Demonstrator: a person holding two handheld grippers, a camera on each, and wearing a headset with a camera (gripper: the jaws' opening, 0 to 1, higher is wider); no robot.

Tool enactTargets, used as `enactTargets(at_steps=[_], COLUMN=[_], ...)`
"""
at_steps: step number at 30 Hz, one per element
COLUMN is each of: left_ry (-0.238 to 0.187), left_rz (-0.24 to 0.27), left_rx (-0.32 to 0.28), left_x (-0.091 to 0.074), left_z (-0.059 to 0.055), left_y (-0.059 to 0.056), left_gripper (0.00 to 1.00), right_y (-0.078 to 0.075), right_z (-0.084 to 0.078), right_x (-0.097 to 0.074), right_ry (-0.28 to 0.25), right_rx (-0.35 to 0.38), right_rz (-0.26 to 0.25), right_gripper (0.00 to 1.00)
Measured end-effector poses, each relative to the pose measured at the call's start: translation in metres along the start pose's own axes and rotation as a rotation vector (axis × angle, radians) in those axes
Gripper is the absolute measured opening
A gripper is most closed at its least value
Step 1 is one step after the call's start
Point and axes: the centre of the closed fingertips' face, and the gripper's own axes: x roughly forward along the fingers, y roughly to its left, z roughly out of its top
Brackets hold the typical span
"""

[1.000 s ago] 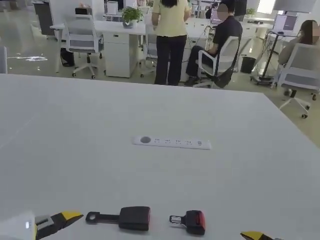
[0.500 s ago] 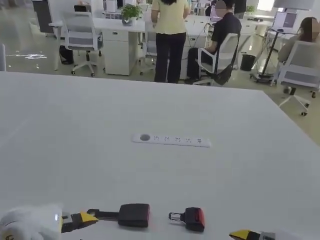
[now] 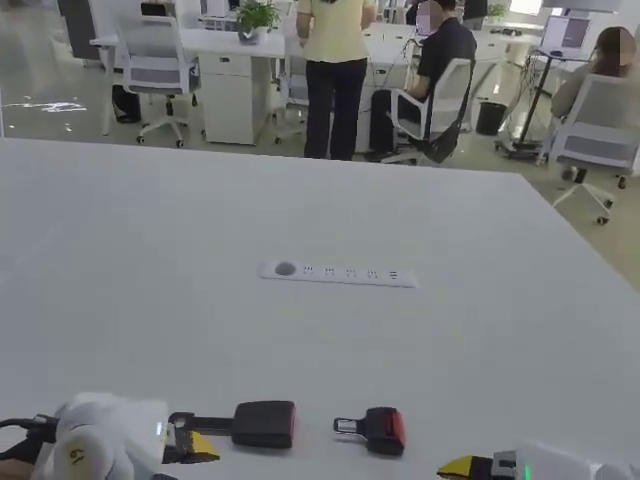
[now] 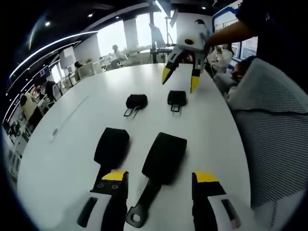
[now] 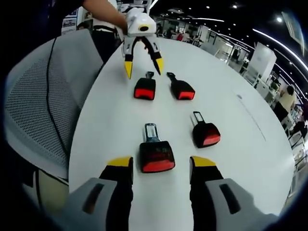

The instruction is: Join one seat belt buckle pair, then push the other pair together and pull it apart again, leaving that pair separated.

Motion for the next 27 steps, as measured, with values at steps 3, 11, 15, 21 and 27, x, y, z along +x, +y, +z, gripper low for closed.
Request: enactTargets(at_steps=[3, 11, 15, 21, 27], left_ry=[0.029, 0.091, 0.121, 0.178, 0.202], left_rz=[-0.028, -0.083, -0.113, -0.149, -0.171], left_rx=[0.018, 0.084, 0.102, 0.122, 0.127], left_x=[0.003, 0.011, 0.017, 0.022, 0.024], left_z=[-0.002, -0.001, -0.002, -0.008, -0.009], left_y=[-0.001, 0.001, 0.002, 0.0, -0.004], left_gripper=[0.52, 0.45, 0.44, 0.43, 0.39], right_y=[0.001, 0.003, 0.004, 0.009, 0.012], right_z=[-0.002, -0.002, -0.004, -0.006, -0.012], right_x=[0.003, 0.008, 0.01, 0.014, 0.018], right_ry=[0.022, 0.061, 0.076, 0.104, 0.125], right_rx=[-0.037, -0.084, -0.092, -0.105, -0.097], right_rz=[0.024, 0.077, 0.103, 0.141, 0.173], right_gripper=[0.43, 0.37, 0.35, 0.34, 0.32])
